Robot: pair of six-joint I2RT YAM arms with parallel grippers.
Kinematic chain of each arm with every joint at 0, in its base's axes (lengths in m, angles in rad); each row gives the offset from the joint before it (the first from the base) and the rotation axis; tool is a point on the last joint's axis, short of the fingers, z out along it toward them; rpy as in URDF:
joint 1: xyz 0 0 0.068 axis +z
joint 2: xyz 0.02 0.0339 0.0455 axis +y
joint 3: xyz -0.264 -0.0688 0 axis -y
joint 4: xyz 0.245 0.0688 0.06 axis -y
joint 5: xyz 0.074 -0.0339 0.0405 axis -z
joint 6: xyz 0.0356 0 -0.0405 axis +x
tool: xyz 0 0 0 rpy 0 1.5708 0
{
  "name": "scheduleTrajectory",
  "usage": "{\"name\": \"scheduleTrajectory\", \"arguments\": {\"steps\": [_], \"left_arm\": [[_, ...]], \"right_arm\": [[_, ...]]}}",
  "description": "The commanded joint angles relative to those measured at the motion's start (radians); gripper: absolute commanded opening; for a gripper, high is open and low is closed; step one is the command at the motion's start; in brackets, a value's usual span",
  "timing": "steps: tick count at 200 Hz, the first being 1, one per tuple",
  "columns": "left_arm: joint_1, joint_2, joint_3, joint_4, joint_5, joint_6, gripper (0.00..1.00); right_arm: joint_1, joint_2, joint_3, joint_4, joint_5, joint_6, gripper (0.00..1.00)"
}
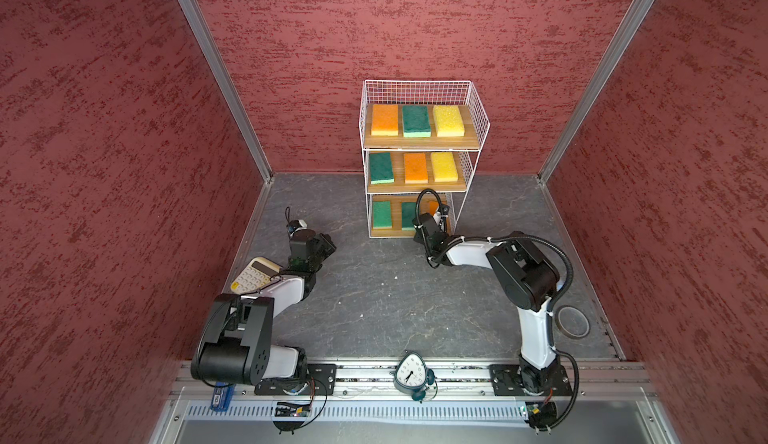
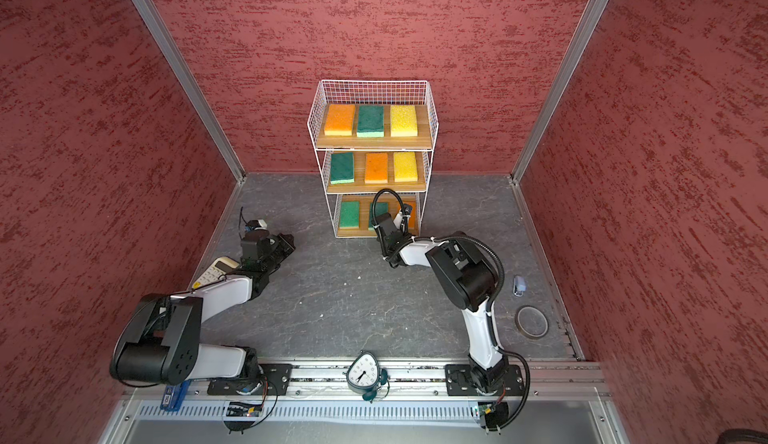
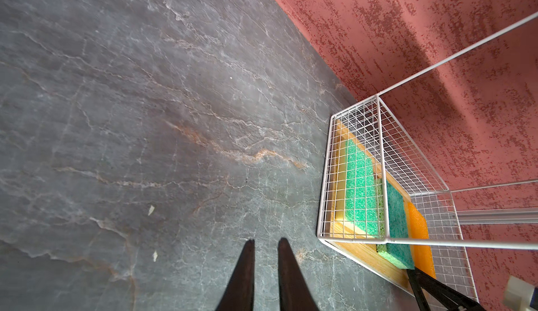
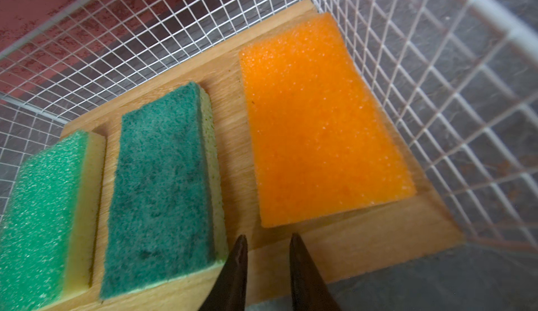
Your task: Place and organize the cleaning sponges onto the shelf
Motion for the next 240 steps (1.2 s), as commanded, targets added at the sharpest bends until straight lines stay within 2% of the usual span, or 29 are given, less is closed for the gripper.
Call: {"name": "scheduleTrajectory", "arguments": {"steps": [1,56,178,240], "left_arm": [[0.006,-0.022,-0.015,0.026,0.011,0.002,0.17],[0.006,-0.049,-0.025,0.011,0.008,0.009,0.17],[0.004,-0.074,-0.035,-0.011,-0.005,0.004,0.17],[-0.014,-0.106,-0.04,-0.035,-0.03,0.01,0.18]], "right_arm": [[-0.003,-0.002,0.003,-0.032,0.037,0.029,0.27],[-0.017,-0.015,-0.015,-0.038,0.052,0.054,0.27],[-0.02,-0.048,-0.042,-0.012,0.054,0.022,0.27],[0.023,-0.116,-0.064,0.077,0.059,-0.106,0.33]]}}
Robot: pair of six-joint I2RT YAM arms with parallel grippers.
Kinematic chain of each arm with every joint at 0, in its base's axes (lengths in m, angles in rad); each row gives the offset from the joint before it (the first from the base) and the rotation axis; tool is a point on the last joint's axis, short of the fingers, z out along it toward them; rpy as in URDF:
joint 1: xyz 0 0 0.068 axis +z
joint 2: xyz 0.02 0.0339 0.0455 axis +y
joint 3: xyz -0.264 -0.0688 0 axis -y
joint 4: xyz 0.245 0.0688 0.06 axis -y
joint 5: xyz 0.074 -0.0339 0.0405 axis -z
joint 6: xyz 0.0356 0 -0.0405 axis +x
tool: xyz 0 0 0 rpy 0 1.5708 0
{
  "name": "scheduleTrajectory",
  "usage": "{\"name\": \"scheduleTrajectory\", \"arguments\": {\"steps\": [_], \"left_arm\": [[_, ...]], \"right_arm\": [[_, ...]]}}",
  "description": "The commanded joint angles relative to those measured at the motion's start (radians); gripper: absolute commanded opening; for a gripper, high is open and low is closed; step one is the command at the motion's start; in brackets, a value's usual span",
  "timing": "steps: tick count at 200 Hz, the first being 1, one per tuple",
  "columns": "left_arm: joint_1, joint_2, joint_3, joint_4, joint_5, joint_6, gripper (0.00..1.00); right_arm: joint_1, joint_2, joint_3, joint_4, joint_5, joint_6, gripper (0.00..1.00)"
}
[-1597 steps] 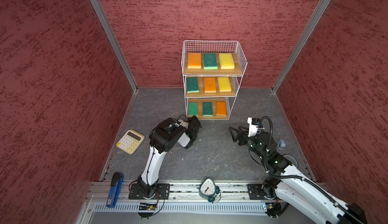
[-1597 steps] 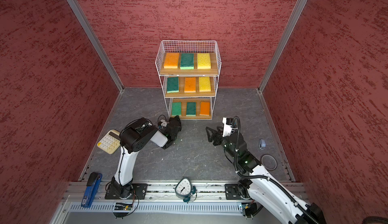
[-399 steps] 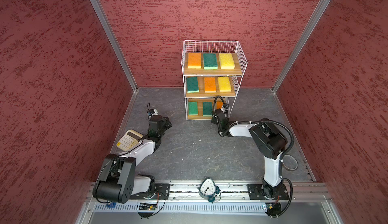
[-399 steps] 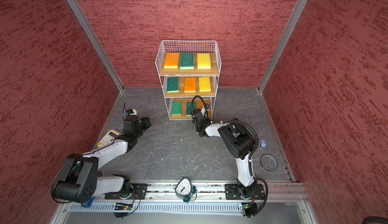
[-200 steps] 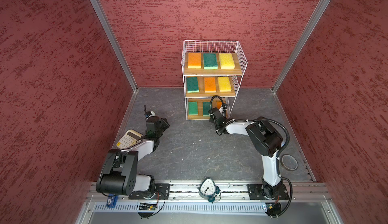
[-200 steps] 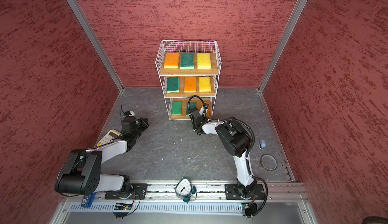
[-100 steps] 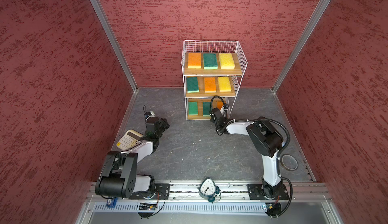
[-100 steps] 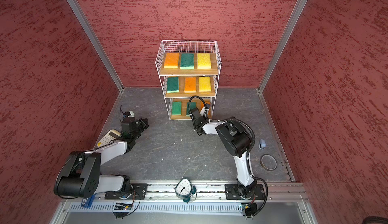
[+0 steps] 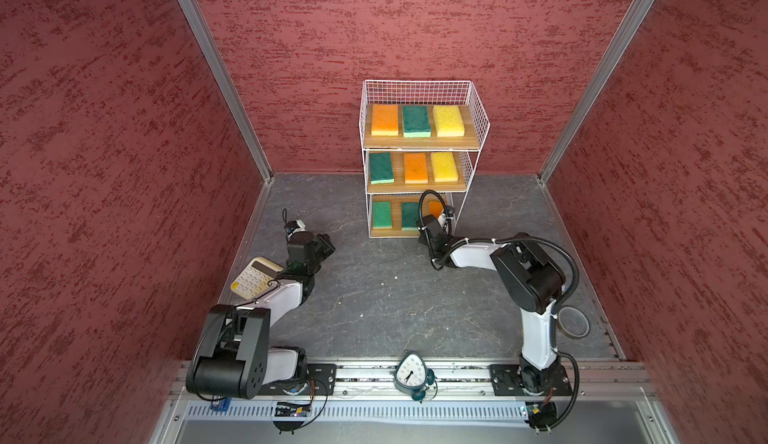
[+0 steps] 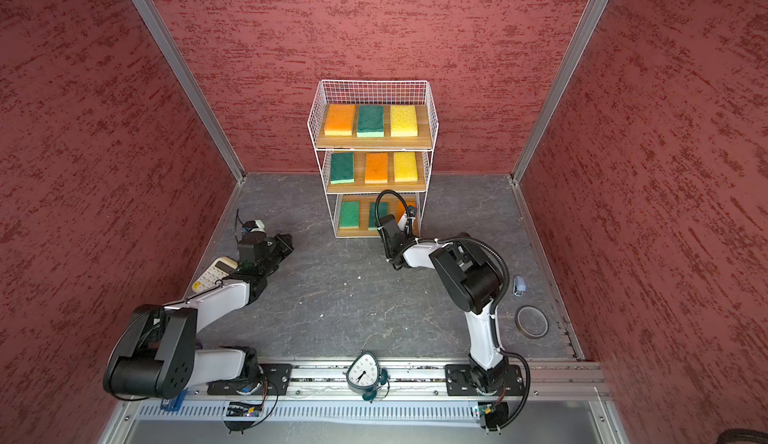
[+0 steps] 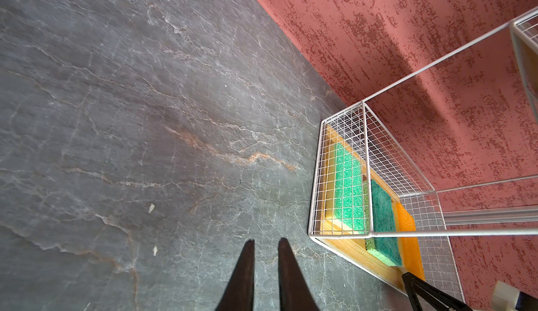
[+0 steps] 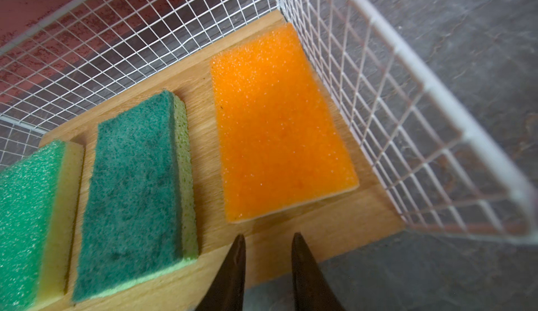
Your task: Place and organize the cleaning sponges onto the shelf
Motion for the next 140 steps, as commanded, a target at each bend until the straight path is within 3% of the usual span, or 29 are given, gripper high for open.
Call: {"name": "scheduleTrajectory", "arguments": {"steps": [1,31,100,140], "left_arm": [[-0.011,-0.032,-0.013,-0.022,-0.022,0.011,0.18],[-0.024,-0.062,-0.004,-0.065,-0.054,0.02,0.18],[-0.076,-0.186,0.065,-0.275,-0.141,0.102,0.18],[-0.121,-0.278,0.118,-0.467,-0.225,0.197,0.25]], "right_arm": [[0.026,-0.065,-0.003,0.062,0.03,-0.077,0.34],[0.065,-0.121,-0.004,0.054,0.038,-0.123,0.37],[0.072,-0.298,-0.079,-0.076,0.033,-0.106,0.43],[0.071,-0.439,-0.201,-0.098,0.013,-0.12,0.55]]}}
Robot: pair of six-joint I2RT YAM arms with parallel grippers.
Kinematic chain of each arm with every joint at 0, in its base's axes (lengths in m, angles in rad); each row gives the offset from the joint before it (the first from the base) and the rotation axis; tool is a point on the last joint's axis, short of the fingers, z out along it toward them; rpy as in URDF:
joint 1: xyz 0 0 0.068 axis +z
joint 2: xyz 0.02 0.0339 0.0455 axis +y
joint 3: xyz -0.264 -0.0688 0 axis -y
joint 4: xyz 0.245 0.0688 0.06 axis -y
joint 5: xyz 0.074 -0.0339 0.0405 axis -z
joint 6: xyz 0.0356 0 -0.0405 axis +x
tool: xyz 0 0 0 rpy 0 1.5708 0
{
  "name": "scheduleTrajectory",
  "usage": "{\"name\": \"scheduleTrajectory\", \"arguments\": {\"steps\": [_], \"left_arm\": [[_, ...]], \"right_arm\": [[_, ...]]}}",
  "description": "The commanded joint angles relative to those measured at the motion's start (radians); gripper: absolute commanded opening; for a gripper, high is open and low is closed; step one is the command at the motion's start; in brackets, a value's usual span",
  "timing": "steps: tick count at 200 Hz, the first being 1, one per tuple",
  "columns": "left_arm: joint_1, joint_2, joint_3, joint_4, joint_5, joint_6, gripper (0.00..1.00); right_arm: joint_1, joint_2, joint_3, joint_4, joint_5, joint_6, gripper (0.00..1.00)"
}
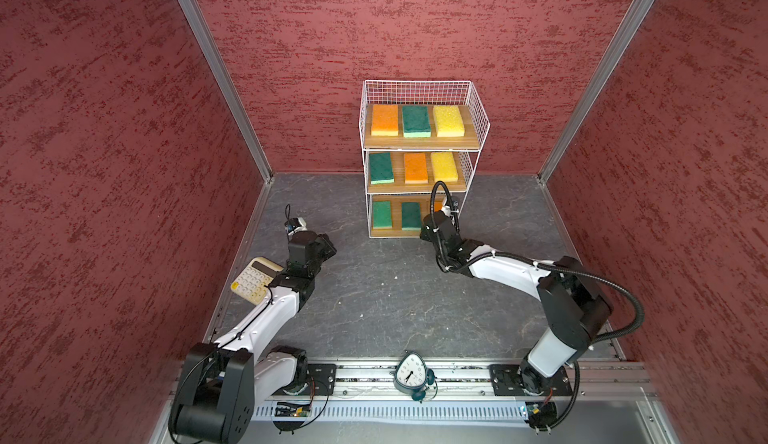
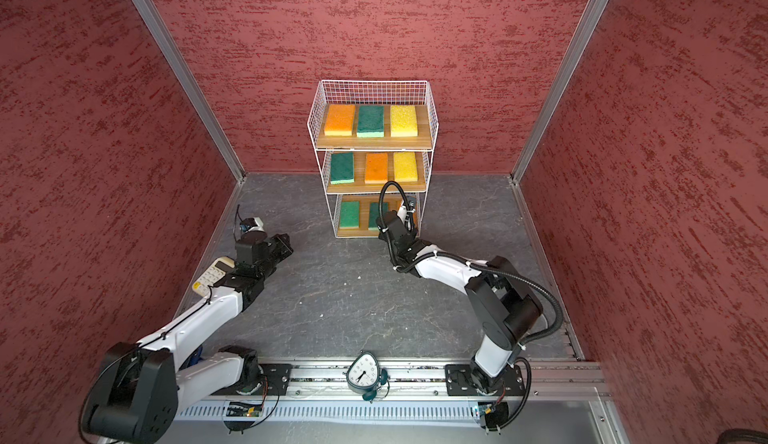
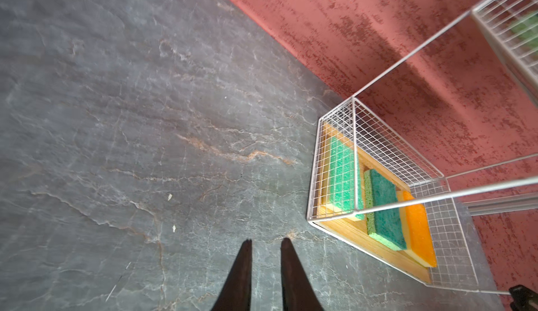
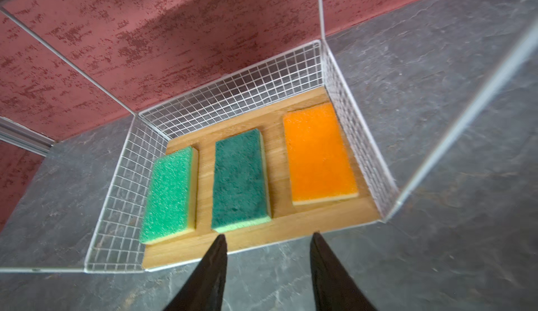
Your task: Place and organize the cleaning sponges onto the shelf
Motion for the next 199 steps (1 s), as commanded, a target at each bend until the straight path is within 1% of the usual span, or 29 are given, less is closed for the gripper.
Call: {"name": "scheduleTrajectory", "arguments": {"steps": [1,24,40,46,54,68,70,72,73,74,76,80,81,84,90,114,126,147,165,179,199], "left_arm": [[-0.02,-0.047,0.039,-0.153,-0.074,0.082,0.25],[-0.027,-0.087,0.06,-0.234,-0.117,0.099,0.31],[-0.043,-0.102,0.082,-0.292,-0.175,0.124,0.38],[-0.05,-0.106,0.09,-0.308,-0.198,0.136,0.43],[-0.055,-0.109,0.1,-0.322,-0.217,0.157,0.54],[-0.056,-0.115,0.124,-0.357,-0.237,0.181,0.65],[-0.056,-0.115,0.129,-0.362,-0.243,0.184,0.71],[-0.057,-0.117,0.132,-0.367,-0.246,0.187,0.9],[-0.057,-0.117,0.134,-0.37,-0.248,0.188,0.95],[-0.057,-0.118,0.135,-0.373,-0.251,0.189,0.98],[-0.057,-0.118,0.139,-0.377,-0.255,0.19,1.0],[-0.058,-0.12,0.146,-0.387,-0.269,0.192,0.99],[-0.058,-0.121,0.147,-0.389,-0.27,0.192,0.99],[-0.058,-0.124,0.152,-0.395,-0.281,0.192,0.99],[-0.058,-0.13,0.157,-0.401,-0.297,0.192,0.99],[-0.061,-0.168,0.156,-0.371,-0.331,0.24,0.99],[-0.061,-0.179,0.145,-0.327,-0.344,0.283,0.99],[-0.064,-0.173,0.094,-0.177,-0.369,0.397,0.99],[-0.063,-0.153,0.04,-0.036,-0.387,0.494,0.99],[-0.043,-0.122,0.024,-0.003,-0.41,0.498,0.99],[0.024,-0.057,0.023,-0.012,-0.375,0.452,0.99]], "right_arm": [[-0.003,-0.081,-0.061,-0.043,-0.002,-0.02,0.56],[-0.003,-0.144,-0.092,-0.077,-0.045,-0.066,0.64],[-0.003,-0.182,-0.118,-0.109,-0.063,-0.082,0.69],[-0.003,-0.224,-0.133,-0.115,-0.063,-0.085,0.7],[-0.005,-0.255,-0.157,-0.116,-0.064,-0.095,0.73],[-0.02,-0.298,-0.184,-0.124,-0.087,-0.114,0.8],[-0.027,-0.302,-0.184,-0.13,-0.096,-0.116,0.82],[-0.036,-0.304,-0.183,-0.135,-0.113,-0.117,0.83],[-0.04,-0.306,-0.181,-0.138,-0.12,-0.117,0.83],[-0.045,-0.306,-0.179,-0.143,-0.127,-0.119,0.83],[-0.057,-0.306,-0.176,-0.152,-0.141,-0.12,0.83],[-0.074,-0.307,-0.166,-0.174,-0.165,-0.115,0.84],[-0.079,-0.307,-0.163,-0.179,-0.168,-0.113,0.89],[-0.091,-0.307,-0.157,-0.196,-0.169,-0.11,0.96],[-0.107,-0.312,-0.149,-0.215,-0.168,-0.108,0.99],[-0.139,-0.384,-0.183,-0.193,-0.13,-0.152,0.99],[-0.176,-0.422,-0.201,-0.187,-0.125,-0.158,0.99],[-0.286,-0.474,-0.237,-0.154,-0.154,-0.174,0.99],[-0.413,-0.5,-0.275,-0.08,-0.197,-0.205,0.99],[-0.51,-0.499,-0.301,-0.024,-0.222,-0.211,0.99],[-0.623,-0.466,-0.344,0.075,-0.215,-0.211,0.99]]}}
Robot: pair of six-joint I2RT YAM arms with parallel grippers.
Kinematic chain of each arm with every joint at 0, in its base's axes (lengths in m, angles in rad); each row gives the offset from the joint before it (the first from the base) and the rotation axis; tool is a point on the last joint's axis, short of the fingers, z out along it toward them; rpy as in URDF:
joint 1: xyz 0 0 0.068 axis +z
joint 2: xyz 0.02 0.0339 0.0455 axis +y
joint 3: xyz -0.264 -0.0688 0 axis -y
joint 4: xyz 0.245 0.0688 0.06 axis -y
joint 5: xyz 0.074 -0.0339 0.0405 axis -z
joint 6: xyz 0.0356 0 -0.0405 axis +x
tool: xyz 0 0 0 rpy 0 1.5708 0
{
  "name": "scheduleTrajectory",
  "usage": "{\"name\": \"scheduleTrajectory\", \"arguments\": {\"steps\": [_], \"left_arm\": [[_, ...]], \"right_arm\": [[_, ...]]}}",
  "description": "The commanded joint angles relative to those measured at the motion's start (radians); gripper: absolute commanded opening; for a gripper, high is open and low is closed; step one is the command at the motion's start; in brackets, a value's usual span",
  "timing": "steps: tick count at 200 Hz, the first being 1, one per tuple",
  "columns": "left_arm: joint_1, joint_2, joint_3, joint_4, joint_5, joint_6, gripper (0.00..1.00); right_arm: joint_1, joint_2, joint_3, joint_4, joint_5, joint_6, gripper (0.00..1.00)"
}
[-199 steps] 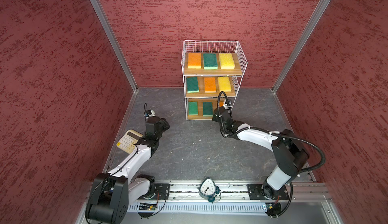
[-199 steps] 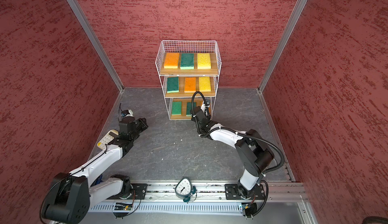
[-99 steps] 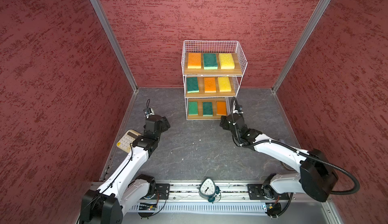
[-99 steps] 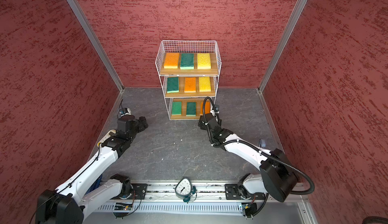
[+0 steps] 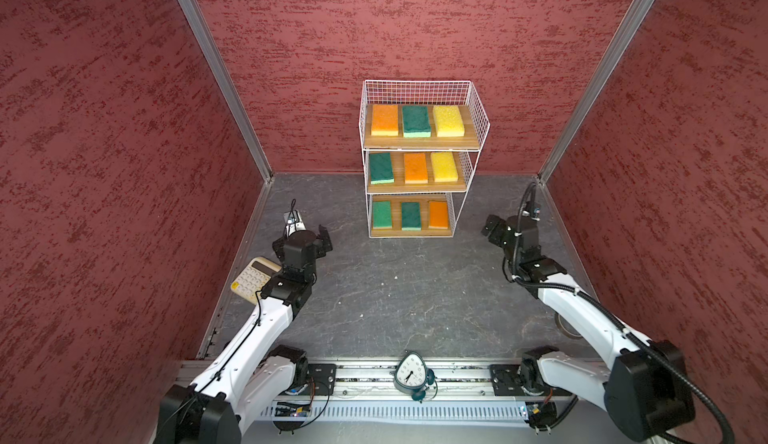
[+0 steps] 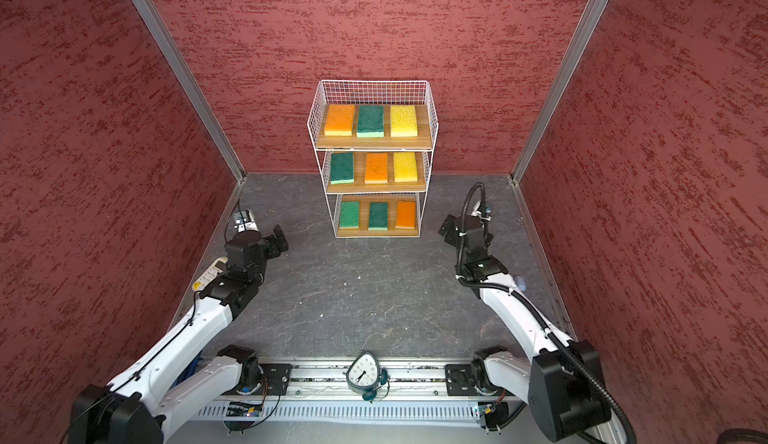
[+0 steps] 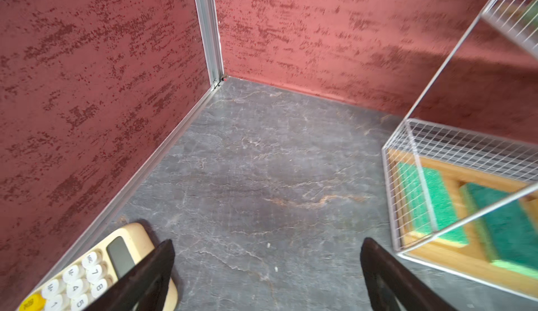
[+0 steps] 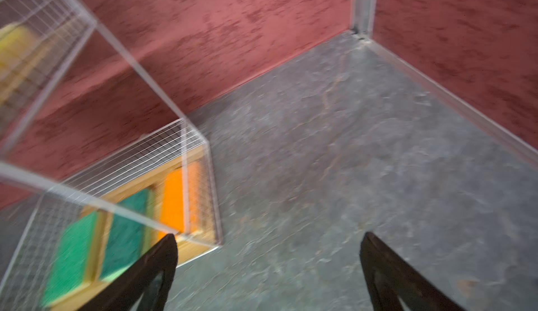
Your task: Place and organize the cleaning sponges onto the shelf
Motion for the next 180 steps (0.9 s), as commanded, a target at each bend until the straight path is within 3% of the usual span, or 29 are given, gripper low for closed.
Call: {"name": "scheduleTrajectory", "arguments": {"steps": [1,56,80,100,139,180], "left_arm": [[0.064,0.06,-0.006,0.086,-0.006,0.02,0.99],[0.241,0.257,-0.104,0.405,0.121,-0.012,0.99],[0.298,0.354,-0.096,0.492,0.17,-0.031,0.99],[0.329,0.428,-0.09,0.58,0.237,-0.051,0.99],[0.343,0.495,-0.026,0.55,0.347,-0.031,1.0],[0.323,0.497,-0.058,0.63,0.464,0.045,0.99]], "right_arm": [[-0.104,0.027,-0.043,0.143,-0.029,-0.029,0.99],[-0.32,0.259,-0.037,0.301,-0.065,-0.048,0.99],[-0.334,0.298,-0.035,0.359,-0.065,-0.14,0.99],[-0.334,0.298,-0.099,0.514,-0.032,-0.221,0.99],[-0.342,0.373,-0.157,0.671,-0.191,-0.268,0.99],[-0.326,0.346,-0.213,0.768,-0.264,-0.319,0.99]]}}
